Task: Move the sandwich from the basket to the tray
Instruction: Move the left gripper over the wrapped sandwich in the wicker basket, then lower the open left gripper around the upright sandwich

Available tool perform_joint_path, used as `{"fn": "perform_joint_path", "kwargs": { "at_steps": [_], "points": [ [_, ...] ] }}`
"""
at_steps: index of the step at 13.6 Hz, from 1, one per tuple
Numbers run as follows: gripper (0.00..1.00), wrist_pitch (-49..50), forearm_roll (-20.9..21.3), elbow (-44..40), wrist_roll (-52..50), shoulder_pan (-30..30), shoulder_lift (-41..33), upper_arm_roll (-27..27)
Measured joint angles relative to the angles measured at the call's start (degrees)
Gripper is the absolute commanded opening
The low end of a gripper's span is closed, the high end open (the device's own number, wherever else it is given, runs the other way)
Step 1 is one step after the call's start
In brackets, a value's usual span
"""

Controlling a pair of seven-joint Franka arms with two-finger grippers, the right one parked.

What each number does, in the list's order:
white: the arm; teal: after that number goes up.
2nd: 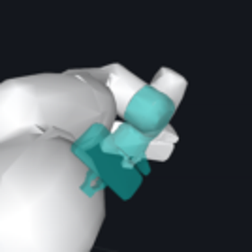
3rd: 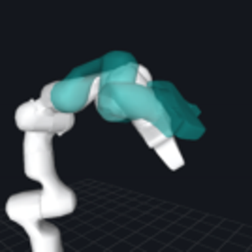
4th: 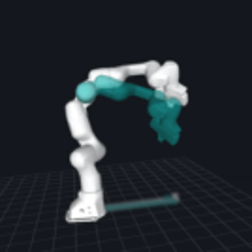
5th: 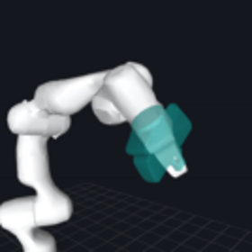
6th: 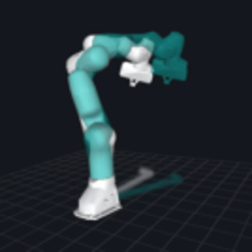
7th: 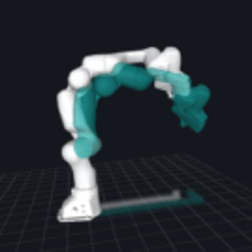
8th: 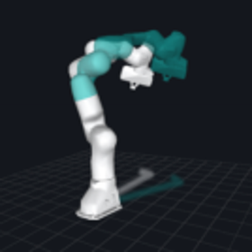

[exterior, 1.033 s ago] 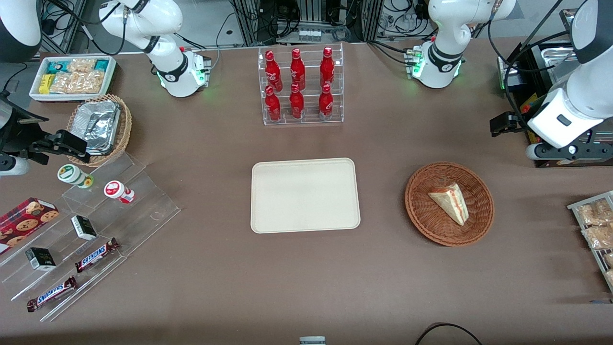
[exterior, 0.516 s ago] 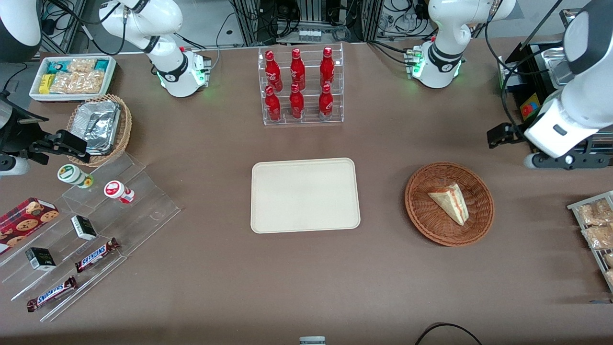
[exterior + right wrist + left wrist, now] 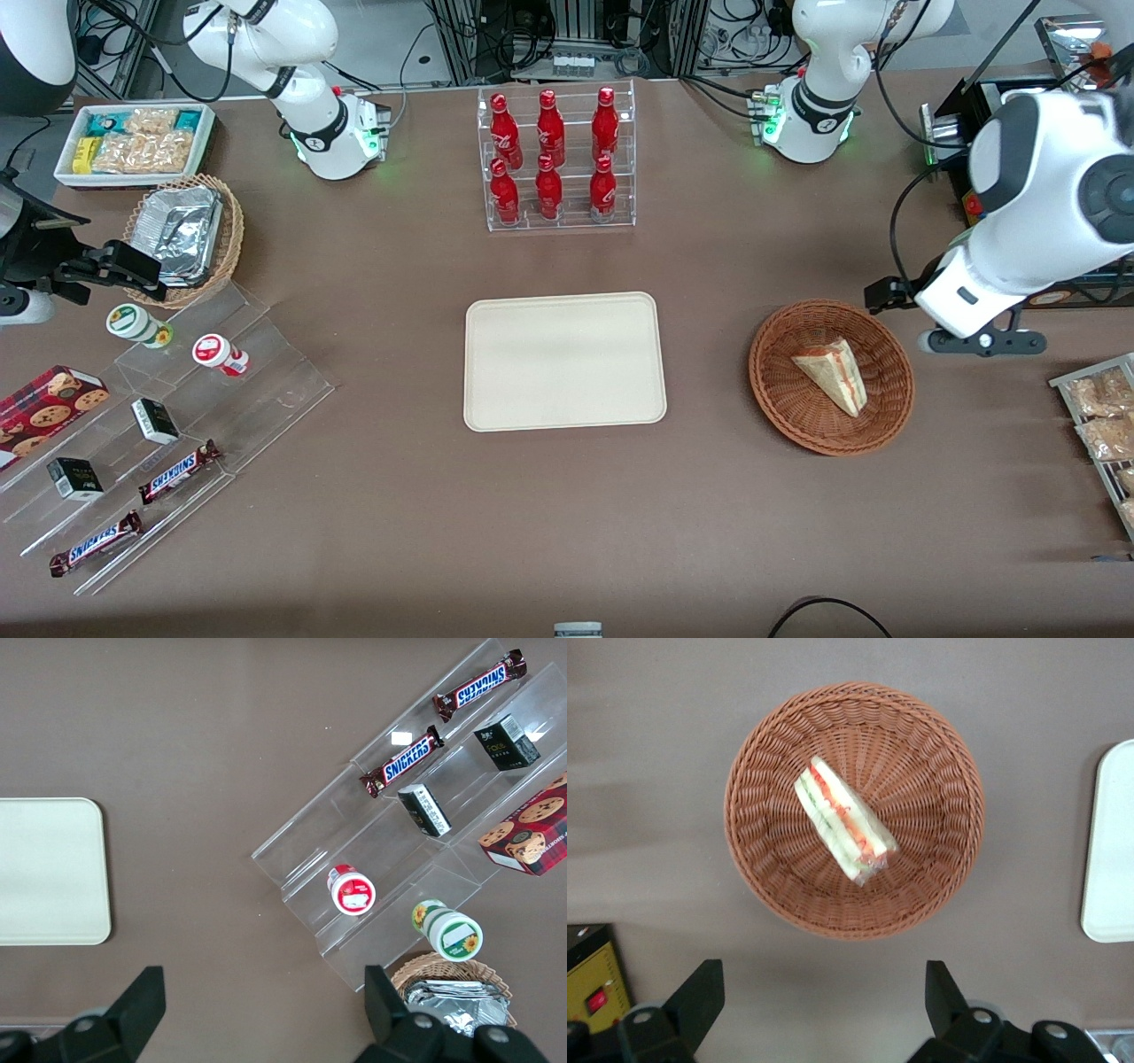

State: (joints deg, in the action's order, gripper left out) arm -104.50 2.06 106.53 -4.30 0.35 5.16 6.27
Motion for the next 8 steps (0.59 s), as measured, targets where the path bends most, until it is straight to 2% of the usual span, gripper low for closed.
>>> {"fn": "perform_joint_path", "kwargs": {
  "at_steps": [8],
  "points": [
    [1.00,-17.8,-0.1,13.6,-3.1,-0.1,0.9,-0.1]
  ]
}}
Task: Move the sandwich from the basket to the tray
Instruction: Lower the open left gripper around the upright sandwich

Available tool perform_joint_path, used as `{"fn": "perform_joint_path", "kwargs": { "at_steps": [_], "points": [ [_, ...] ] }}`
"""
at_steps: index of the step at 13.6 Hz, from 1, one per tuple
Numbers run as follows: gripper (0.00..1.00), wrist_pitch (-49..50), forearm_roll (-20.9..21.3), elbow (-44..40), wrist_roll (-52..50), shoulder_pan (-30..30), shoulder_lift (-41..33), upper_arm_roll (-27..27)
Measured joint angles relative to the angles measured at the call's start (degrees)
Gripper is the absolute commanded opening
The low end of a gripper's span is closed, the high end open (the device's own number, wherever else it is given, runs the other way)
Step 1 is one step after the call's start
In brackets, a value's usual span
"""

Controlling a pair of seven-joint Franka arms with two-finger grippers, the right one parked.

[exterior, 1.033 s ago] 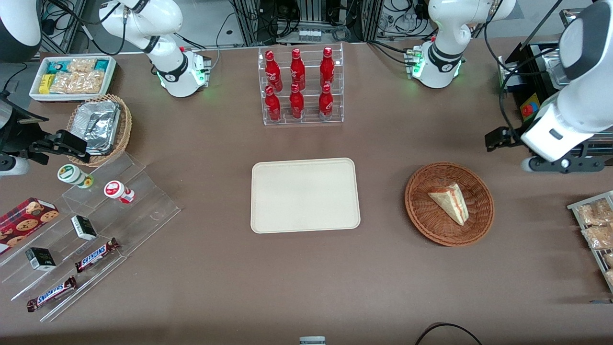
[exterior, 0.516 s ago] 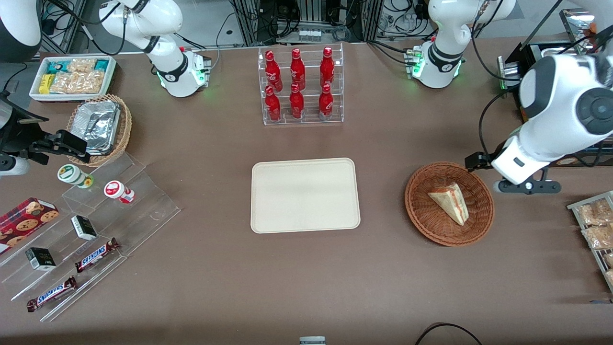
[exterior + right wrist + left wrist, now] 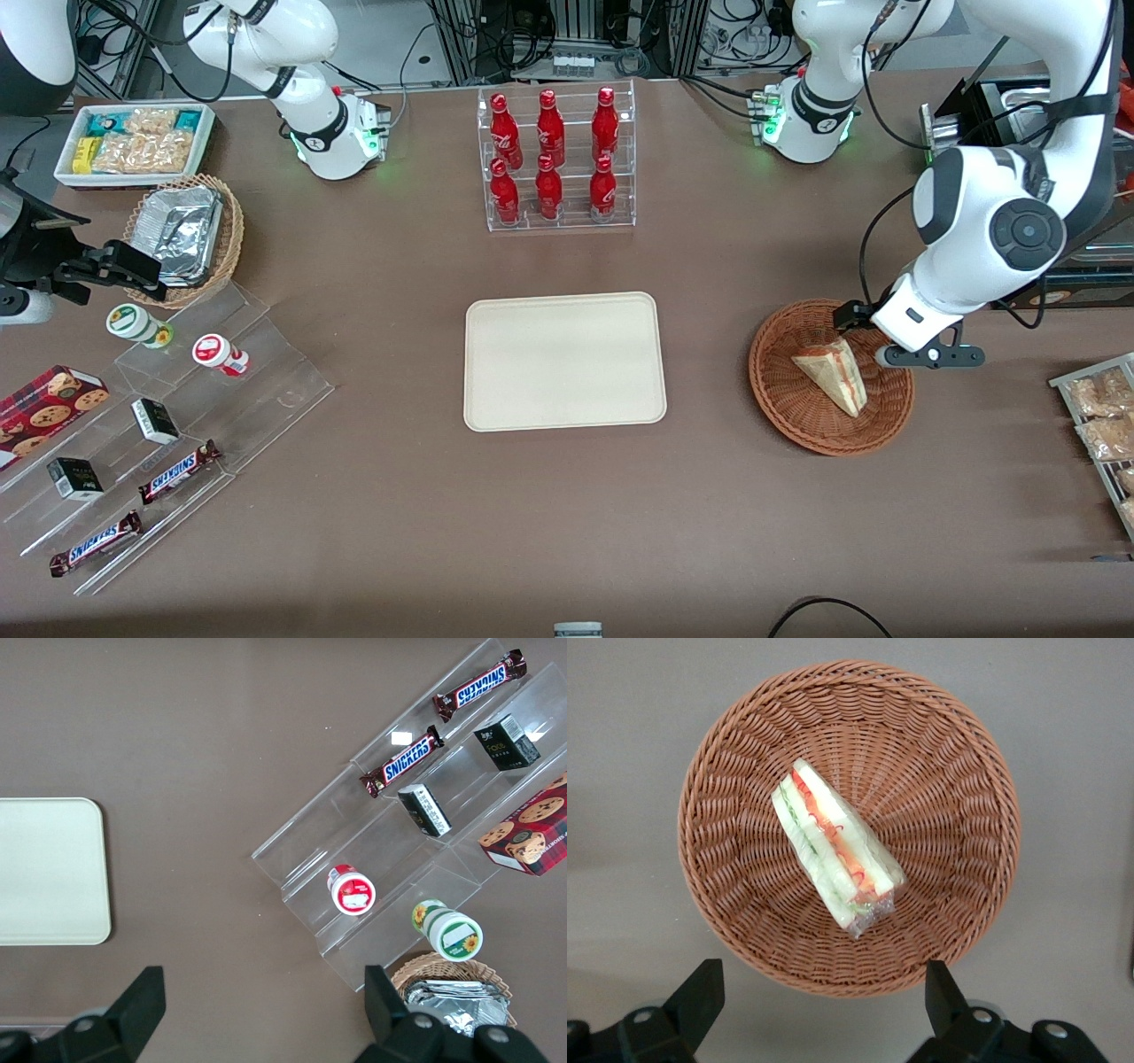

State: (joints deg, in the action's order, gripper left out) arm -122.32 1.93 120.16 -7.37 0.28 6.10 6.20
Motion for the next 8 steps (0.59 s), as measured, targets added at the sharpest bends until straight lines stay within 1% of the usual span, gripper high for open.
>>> {"fn": "perform_joint_path", "kwargs": {
  "at_steps": [4,8],
  "points": [
    [1.00,-8.6,-0.1,4.6,-15.4,0.0,1.0,0.0],
    [1.00,-13.3,-0.2,5.5,-36.6,0.0,2.8,0.2]
  ]
}}
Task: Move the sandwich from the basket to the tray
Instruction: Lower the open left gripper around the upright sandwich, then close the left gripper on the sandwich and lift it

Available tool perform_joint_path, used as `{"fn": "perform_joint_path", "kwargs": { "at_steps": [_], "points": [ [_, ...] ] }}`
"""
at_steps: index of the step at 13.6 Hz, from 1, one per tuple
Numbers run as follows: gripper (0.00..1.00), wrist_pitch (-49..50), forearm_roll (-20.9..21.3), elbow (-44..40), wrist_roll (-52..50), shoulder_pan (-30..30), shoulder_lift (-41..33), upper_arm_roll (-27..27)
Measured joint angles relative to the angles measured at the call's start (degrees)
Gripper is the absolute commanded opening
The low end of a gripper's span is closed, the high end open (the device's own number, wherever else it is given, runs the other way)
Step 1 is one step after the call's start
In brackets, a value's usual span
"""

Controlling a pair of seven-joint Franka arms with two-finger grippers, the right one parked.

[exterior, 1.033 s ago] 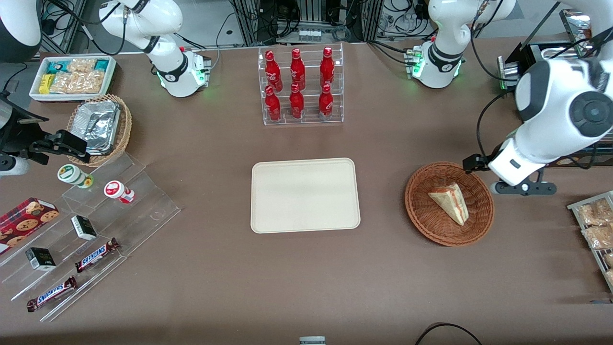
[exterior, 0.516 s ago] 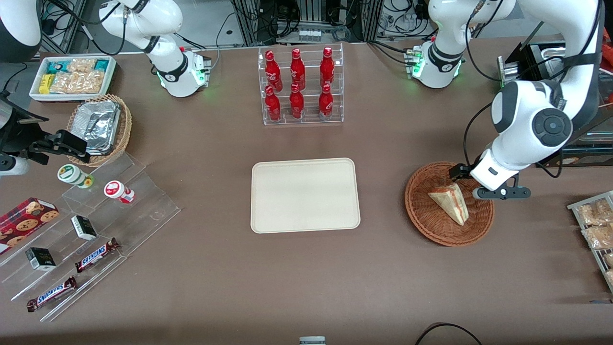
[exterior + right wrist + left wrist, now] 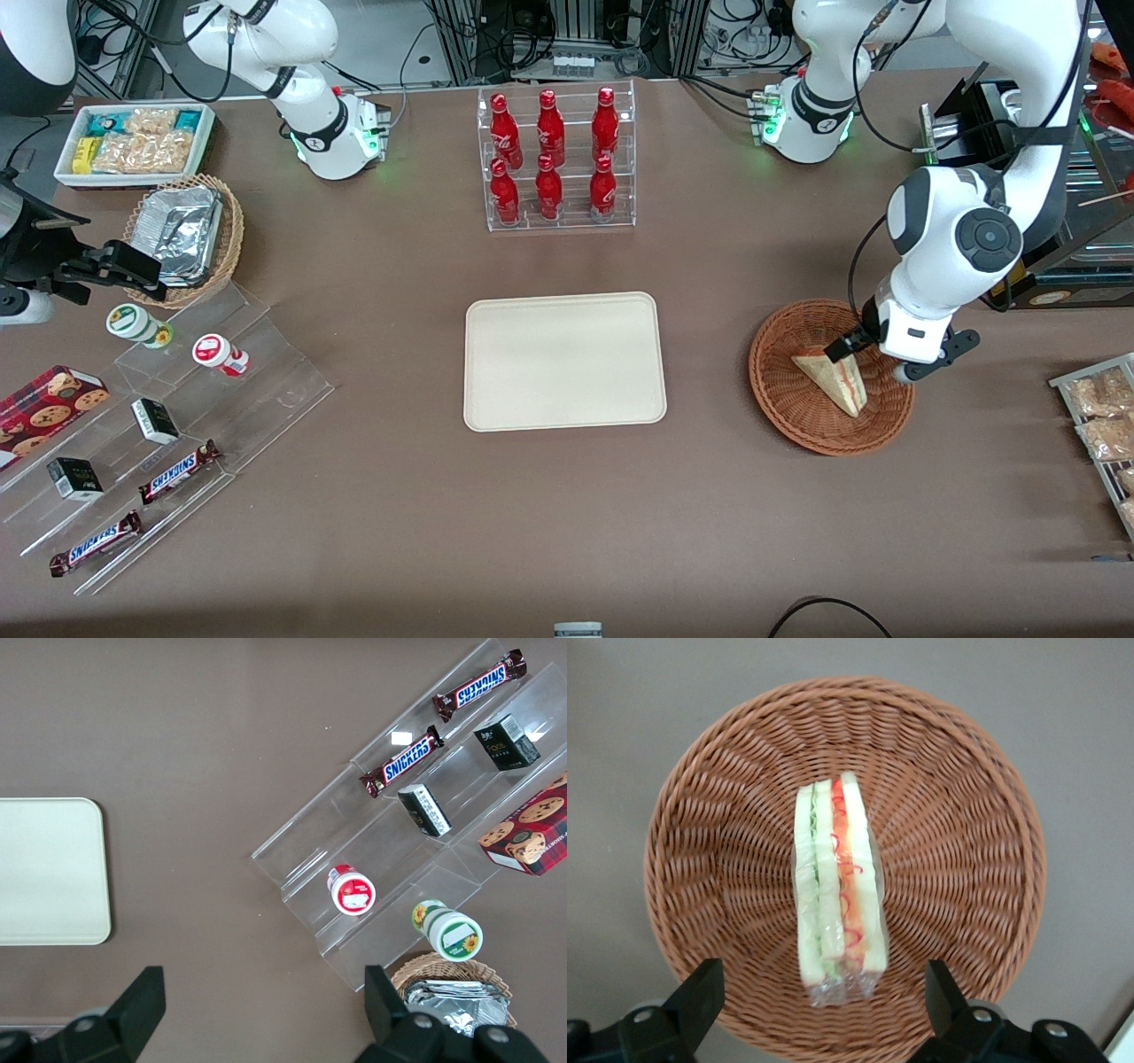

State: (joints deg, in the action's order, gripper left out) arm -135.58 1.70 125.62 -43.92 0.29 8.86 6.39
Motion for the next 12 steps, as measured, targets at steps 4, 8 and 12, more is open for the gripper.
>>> {"fn": "perform_joint_path", "kwargs": {
  "at_steps": [4,8,12],
  "points": [
    [1.00,-2.4,0.0,0.0,-7.2,0.1,3.0,0.2],
    [1.00,-2.9,0.0,0.0,-8.4,0.1,5.0,0.2],
    [0.52,-3.0,0.0,0.0,-8.7,0.0,7.0,0.2]
  ]
}}
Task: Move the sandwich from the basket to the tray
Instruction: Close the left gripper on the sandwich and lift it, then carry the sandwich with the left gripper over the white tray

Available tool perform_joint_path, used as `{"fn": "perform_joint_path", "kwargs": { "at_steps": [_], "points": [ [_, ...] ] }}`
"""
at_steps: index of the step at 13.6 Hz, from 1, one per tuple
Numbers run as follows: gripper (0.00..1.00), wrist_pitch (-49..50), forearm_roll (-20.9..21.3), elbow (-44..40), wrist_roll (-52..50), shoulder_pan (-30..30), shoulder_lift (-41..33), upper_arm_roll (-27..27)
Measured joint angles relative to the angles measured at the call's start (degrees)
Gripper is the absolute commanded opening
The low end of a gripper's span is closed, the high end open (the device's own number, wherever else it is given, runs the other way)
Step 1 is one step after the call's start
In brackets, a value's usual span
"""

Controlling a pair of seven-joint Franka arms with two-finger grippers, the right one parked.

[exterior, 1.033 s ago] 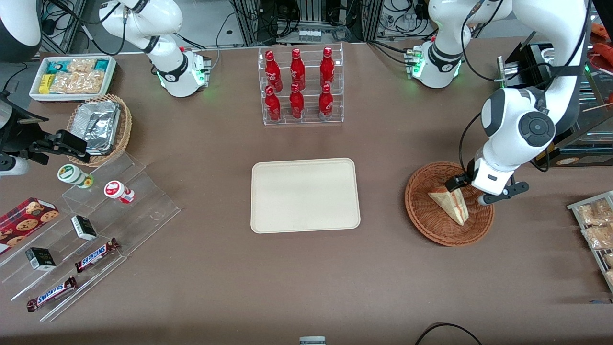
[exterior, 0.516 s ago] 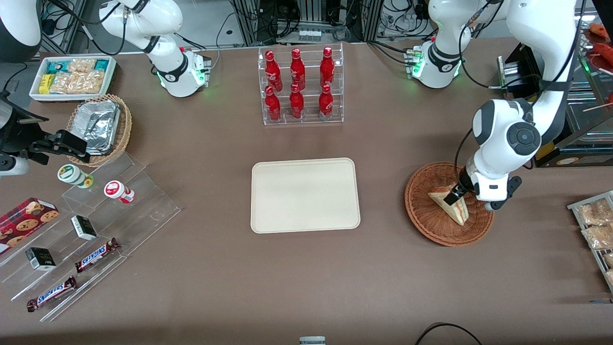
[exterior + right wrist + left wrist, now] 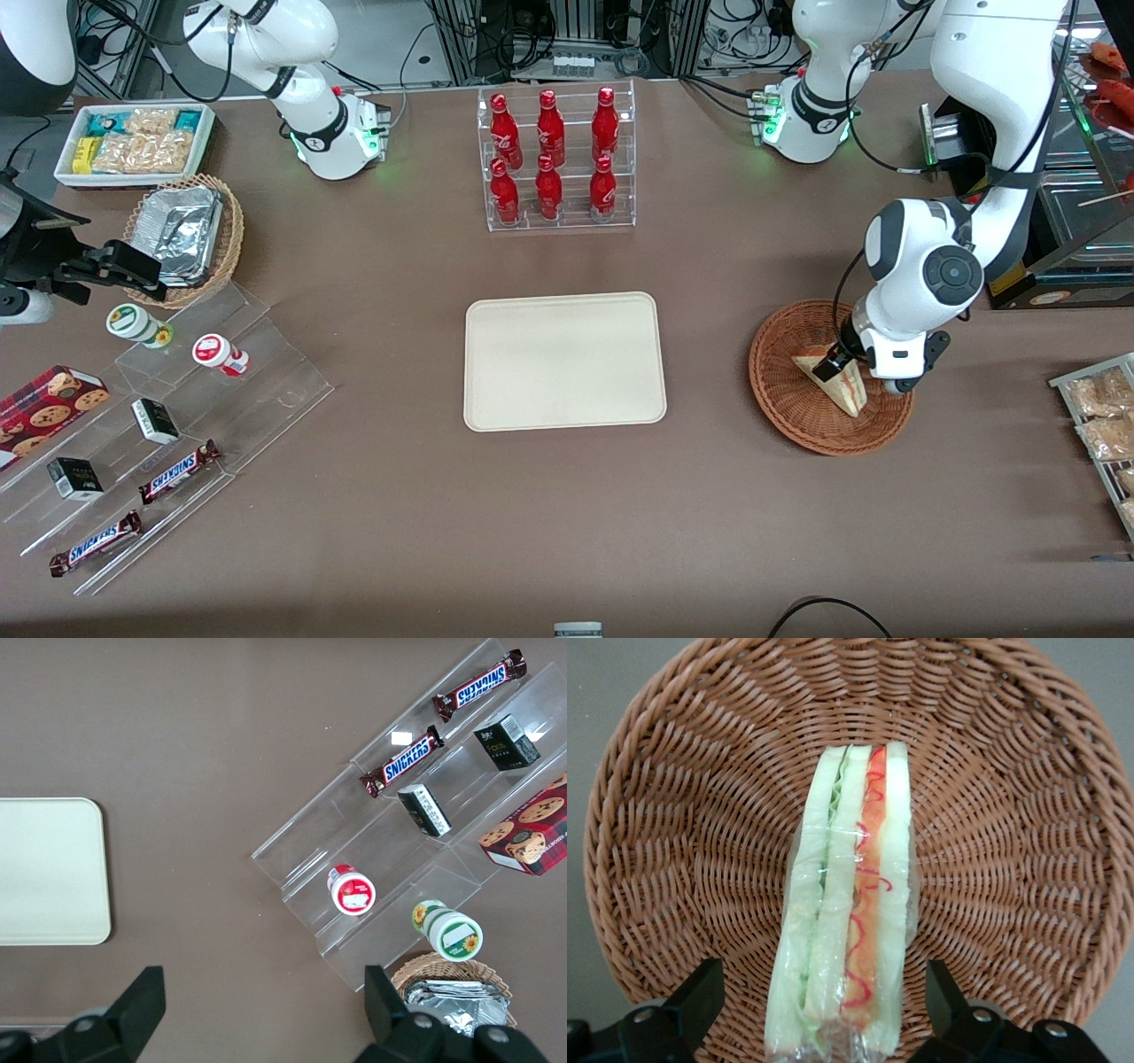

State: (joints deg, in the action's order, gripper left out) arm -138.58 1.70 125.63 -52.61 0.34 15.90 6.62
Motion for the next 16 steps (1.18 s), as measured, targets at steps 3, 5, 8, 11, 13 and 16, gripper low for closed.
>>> {"fn": "perform_joint_path", "kwargs": {
  "at_steps": [3,5,8,11,13,16],
  "points": [
    [0.00,-0.1,0.0,0.0,-0.9,0.0,0.5,0.0],
    [0.00,-0.1,0.0,-0.4,-0.9,0.0,0.5,0.0],
    [0.00,3.7,0.0,-3.6,-0.9,0.0,-0.1,0.2],
    [0.00,14.5,0.0,-10.7,-0.9,0.1,-0.7,1.9],
    [0.00,18.5,0.1,-14.7,-0.9,0.5,-0.8,4.2],
    [0.00,21.6,0.1,-17.6,0.3,2.6,0.0,7.9]
  ]
}}
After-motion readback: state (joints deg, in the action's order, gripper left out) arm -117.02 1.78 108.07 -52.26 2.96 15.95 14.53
